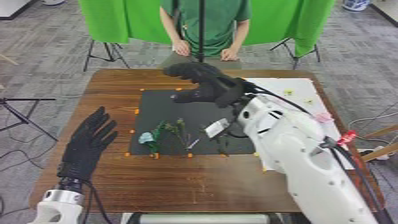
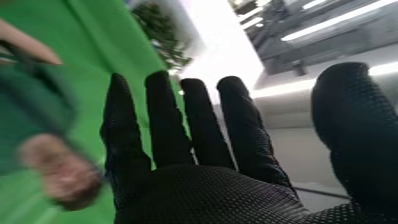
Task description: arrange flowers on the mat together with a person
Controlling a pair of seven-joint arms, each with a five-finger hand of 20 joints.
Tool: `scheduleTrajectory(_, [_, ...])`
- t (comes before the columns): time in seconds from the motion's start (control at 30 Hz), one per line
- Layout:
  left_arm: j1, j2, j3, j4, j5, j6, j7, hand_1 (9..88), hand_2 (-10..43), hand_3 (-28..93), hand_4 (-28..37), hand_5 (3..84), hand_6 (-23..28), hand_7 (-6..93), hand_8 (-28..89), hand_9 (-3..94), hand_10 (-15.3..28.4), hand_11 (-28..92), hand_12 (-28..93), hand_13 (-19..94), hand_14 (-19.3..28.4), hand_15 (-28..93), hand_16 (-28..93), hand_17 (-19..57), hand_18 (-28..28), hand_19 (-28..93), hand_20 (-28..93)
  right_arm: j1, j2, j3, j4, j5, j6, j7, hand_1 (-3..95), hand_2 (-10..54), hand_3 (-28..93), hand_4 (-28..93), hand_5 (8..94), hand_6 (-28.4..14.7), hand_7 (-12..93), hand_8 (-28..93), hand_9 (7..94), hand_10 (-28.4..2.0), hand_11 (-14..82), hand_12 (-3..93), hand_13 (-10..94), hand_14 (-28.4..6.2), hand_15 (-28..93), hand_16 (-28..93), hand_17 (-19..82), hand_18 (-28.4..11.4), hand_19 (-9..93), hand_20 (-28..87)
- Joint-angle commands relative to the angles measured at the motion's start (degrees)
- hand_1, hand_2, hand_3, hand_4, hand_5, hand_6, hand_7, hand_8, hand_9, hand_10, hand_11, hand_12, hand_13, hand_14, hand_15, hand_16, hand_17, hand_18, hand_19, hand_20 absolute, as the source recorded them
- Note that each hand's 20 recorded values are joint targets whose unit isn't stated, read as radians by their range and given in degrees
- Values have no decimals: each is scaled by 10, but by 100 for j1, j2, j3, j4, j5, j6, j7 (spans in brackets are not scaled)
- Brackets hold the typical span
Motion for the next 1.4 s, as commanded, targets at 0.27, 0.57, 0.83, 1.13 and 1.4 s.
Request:
scheduleTrajectory(0.27, [382, -540, -116, -122, 118, -33, 75, 297, -63, 670, -258, 252, 20, 196, -108, 170, 92, 167, 150, 164, 115, 134, 69, -112, 201, 379, 63, -4600, 584, 4387, -966, 4821, 1597, -147, 190, -53, 829, -225, 326, -38, 112, -79, 321, -119, 42, 238, 267, -127, 49, 358, 50, -215, 374, 229])
scheduleTrajectory(0.57, [188, -596, 49, -21, 120, -134, -19, 297, -66, 671, -259, 248, 18, 197, -108, 169, 90, 167, 152, 164, 115, 131, 69, -114, 199, 373, 64, -4804, 219, 4298, -1048, 4813, 1641, -110, 188, -53, 831, -228, 337, -42, 134, -87, 329, -136, 65, 238, 278, -125, 75, 372, 46, -221, 414, 247])
scheduleTrajectory(0.83, [146, -602, 62, 7, 139, -180, -40, 297, -65, 671, -259, 248, 18, 199, -109, 169, 90, 169, 153, 164, 115, 131, 71, -113, 199, 374, 66, -4840, 159, 4290, -1007, 4932, 1805, -144, 188, -53, 834, -230, 337, -48, 141, -89, 330, -144, 83, 237, 280, -124, 112, 356, 48, -222, 434, 256])
scheduleTrajectory(1.13, [80, -577, 134, 28, 166, -213, -61, 298, -64, 670, -259, 250, 19, 200, -111, 172, 92, 171, 151, 165, 116, 133, 69, -112, 198, 375, 67, -4838, 168, 4372, -1009, 4885, 1775, -212, 208, -57, 843, -236, 339, -47, 159, -99, 337, -141, 106, 229, 291, -120, 165, 317, 54, -223, 456, 261])
scheduleTrajectory(1.4, [88, -603, 123, 43, 120, -201, -17, 298, -65, 671, -258, 253, 21, 199, -110, 175, 93, 173, 148, 167, 116, 135, 69, -111, 199, 377, 68, -4818, 94, 4266, -975, 4803, 1761, -206, 209, -56, 845, -236, 342, -47, 167, -103, 344, -140, 112, 227, 298, -122, 187, 300, 58, -223, 461, 261])
